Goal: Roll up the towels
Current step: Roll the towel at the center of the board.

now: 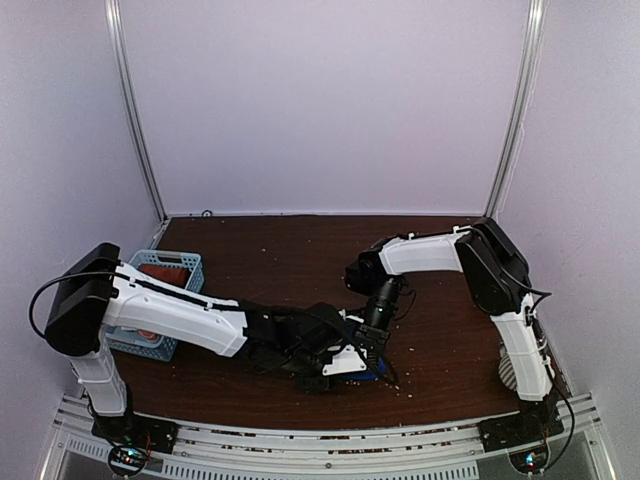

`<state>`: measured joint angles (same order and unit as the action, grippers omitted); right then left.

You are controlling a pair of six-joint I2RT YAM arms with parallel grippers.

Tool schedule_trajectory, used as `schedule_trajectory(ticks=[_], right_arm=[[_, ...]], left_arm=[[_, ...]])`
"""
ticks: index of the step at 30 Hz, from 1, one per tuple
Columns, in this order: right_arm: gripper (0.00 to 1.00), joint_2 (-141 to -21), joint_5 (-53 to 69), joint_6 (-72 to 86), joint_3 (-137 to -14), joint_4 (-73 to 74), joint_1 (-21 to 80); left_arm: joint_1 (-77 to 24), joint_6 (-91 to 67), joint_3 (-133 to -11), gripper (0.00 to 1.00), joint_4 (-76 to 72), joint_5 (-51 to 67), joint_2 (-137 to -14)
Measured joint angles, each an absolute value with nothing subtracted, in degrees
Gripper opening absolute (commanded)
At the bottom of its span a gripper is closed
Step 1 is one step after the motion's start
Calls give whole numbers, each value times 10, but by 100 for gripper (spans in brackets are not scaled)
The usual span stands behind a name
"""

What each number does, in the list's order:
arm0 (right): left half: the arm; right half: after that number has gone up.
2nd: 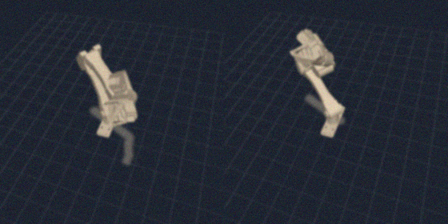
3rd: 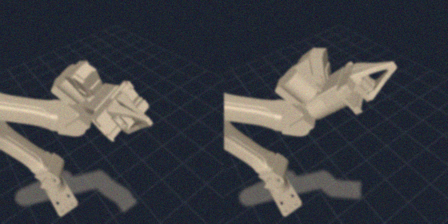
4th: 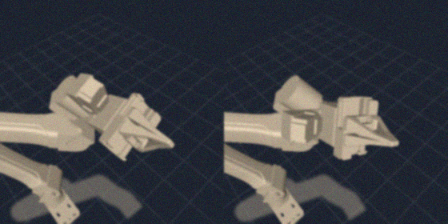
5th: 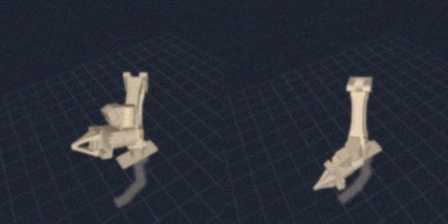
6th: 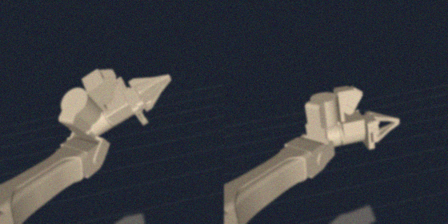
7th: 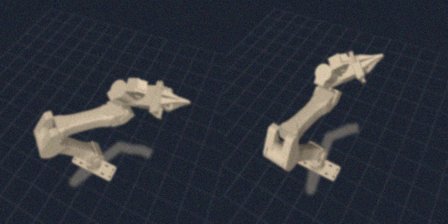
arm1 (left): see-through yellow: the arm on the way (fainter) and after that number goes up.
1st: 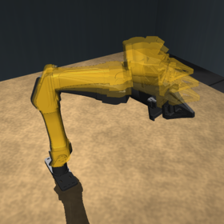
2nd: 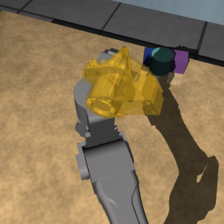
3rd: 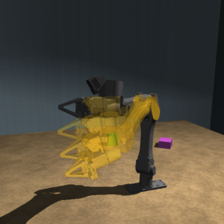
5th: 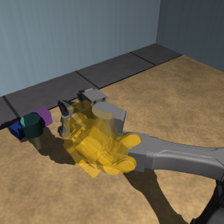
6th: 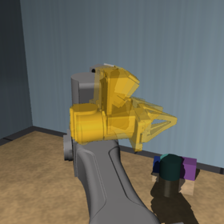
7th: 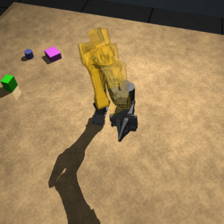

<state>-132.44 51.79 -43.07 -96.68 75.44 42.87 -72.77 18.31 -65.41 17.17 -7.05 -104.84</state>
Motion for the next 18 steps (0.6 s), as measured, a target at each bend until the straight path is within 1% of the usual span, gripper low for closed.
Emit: schedule_trajectory(ticks=[7, 8, 15, 17, 18], right_arm=[[36, -1324, 518, -430, -967, 755, 429], [36, -1324, 518, -430, -967, 755, 429], [37, -1324, 515, -430, -968, 760, 428], [39, -1324, 511, -431, -971, 766, 428], [41, -1324, 509, -431, -974, 769, 428]], left_arm=[[-728, 196, -653, 46, 124, -105, -1079], [-728, 198, -653, 44, 117, -107, -1085], [-730, 205, -660, 24, 97, -123, -1108], [-731, 204, -665, 19, 103, -124, -1110], [-731, 203, -667, 18, 106, -124, -1111]])
